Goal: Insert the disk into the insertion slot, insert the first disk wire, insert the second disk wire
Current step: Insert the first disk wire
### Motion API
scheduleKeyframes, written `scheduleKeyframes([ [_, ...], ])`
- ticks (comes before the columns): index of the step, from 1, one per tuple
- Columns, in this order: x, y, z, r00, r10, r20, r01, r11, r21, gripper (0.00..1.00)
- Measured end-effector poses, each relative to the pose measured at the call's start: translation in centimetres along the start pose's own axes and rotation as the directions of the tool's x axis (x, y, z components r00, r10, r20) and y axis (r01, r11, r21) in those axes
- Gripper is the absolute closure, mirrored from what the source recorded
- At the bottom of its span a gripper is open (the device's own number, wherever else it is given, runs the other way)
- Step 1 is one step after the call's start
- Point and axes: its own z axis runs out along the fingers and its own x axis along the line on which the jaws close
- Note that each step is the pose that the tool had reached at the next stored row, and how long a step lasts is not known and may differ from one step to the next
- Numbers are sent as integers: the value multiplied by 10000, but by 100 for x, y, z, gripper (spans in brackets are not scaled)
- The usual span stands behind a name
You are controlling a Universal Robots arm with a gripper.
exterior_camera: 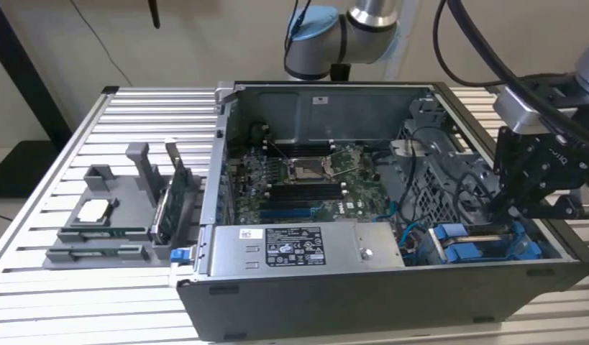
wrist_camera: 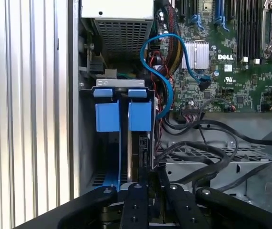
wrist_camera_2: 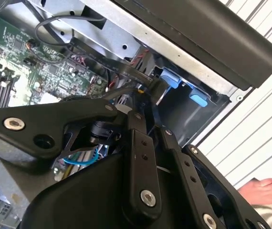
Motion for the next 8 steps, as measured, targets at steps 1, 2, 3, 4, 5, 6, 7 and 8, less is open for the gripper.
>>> scheduleKeyframes([
  [1,2,0,3,10000,17,1,-17,10000,1,81],
  [2,5,-1,7,10000,41,3,-41,10000,2,81],
  [3,8,-1,9,10000,64,2,-64,10000,3,81],
  [4,12,-3,11,10000,85,2,-85,10000,5,81],
  [5,14,-4,15,9999,105,3,-105,9999,6,81],
  [6,17,-4,18,9999,124,4,-124,9999,7,81],
  [7,19,-4,21,9999,140,3,-140,9999,8,81],
  [8,19,-4,24,9999,154,3,-154,9999,9,81],
])
